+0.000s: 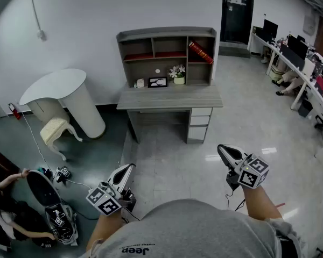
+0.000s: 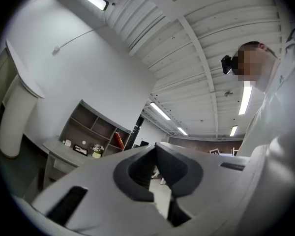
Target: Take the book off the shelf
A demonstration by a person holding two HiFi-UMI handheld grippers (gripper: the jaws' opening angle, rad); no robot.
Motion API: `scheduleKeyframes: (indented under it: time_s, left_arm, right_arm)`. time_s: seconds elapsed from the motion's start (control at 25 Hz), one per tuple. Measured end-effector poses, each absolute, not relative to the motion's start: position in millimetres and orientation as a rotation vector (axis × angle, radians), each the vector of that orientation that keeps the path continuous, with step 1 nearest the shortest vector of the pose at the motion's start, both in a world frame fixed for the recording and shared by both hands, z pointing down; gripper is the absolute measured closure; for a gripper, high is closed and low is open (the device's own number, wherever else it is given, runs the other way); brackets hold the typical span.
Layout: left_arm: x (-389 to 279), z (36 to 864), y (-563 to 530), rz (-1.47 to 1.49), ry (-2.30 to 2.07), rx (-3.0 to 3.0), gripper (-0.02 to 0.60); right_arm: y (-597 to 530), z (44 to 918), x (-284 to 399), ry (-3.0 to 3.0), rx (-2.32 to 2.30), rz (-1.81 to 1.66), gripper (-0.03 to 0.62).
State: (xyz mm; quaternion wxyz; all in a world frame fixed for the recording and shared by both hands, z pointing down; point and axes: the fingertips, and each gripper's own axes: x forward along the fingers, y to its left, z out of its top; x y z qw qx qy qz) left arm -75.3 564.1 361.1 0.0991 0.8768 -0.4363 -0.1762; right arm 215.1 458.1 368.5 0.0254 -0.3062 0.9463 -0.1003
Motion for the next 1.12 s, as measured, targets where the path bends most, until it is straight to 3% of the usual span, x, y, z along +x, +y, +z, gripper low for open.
scheduleKeyframes:
  time_s: [0.72,1.12]
  left_arm:
    - [-50,358,553,-0.491,-1.279,2.596,0.554]
    - [28,361,531,-0.481,-1.228,2.614,0.554]
  right_arm:
    - [452,367,240,2.898,-0.922,-0.343,0.588]
    - [449,377,317,2.909,-0.944,-0.349,0.585]
